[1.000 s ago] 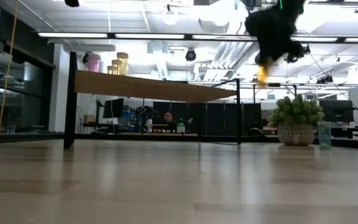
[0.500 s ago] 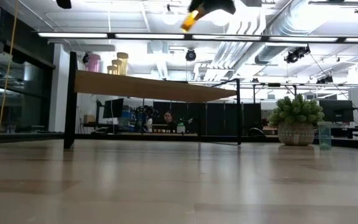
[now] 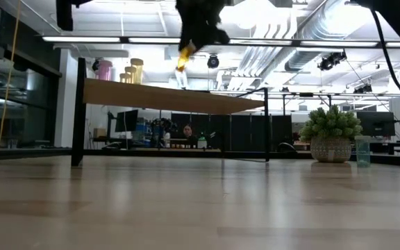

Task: Pick and place medicine bottles onto shelf by color
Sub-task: Put the top right orange pill bottle on the shelf

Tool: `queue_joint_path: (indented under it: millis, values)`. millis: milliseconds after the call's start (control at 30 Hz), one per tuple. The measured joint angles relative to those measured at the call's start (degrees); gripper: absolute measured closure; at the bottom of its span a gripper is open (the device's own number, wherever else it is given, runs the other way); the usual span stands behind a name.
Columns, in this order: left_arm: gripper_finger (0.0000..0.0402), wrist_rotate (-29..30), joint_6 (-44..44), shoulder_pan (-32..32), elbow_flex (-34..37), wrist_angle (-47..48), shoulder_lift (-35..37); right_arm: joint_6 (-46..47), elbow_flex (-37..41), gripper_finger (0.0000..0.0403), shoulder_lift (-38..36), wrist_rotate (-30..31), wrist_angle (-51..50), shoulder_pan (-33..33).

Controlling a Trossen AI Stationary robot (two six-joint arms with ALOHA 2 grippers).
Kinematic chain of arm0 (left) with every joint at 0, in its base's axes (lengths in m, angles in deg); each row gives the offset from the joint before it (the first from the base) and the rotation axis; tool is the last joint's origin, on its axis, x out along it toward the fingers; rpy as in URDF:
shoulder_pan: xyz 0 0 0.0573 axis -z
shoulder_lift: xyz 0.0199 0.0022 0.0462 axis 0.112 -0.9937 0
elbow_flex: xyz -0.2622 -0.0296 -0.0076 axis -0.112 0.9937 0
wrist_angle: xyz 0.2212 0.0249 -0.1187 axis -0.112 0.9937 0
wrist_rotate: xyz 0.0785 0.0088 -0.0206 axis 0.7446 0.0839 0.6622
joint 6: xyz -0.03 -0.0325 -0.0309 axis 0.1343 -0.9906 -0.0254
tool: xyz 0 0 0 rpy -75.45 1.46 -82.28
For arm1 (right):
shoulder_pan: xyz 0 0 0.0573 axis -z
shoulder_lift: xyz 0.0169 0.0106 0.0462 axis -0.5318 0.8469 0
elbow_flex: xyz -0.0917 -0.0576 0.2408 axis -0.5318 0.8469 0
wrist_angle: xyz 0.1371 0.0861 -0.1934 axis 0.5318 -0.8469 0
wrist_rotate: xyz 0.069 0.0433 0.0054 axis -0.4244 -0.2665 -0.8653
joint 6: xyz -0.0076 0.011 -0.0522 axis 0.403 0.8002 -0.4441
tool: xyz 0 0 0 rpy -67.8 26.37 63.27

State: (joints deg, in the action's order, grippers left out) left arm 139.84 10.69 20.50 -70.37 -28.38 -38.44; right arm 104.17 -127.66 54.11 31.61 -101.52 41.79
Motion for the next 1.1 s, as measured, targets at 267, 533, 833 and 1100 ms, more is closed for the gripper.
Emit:
queue_joint_path:
  millis: [267,533,833,1100]
  values:
    - [0.0401,-0.8,-0.1,0.0,0.0,0.1,0.0,1.4,2.7,0.0293,0.2,6.4,-7.7,0.8]
    - [0.0401,-0.8,-0.1,0.0,0.0,0.0,0.0,5.7,2.6,0.0293,0.2,13.2,-19.0,3.7]
    - [0.0401,-0.8,-0.1,0.0,0.0,0.0,0.0,5.7,2.9,0.0293,0.1,11.4,-19.1,6.5]
    - [0.0401,-0.8,-0.1,0.0,0.0,0.0,0.0,3.7,3.0,0.0291,0.1,10.8,-17.1,7.5]
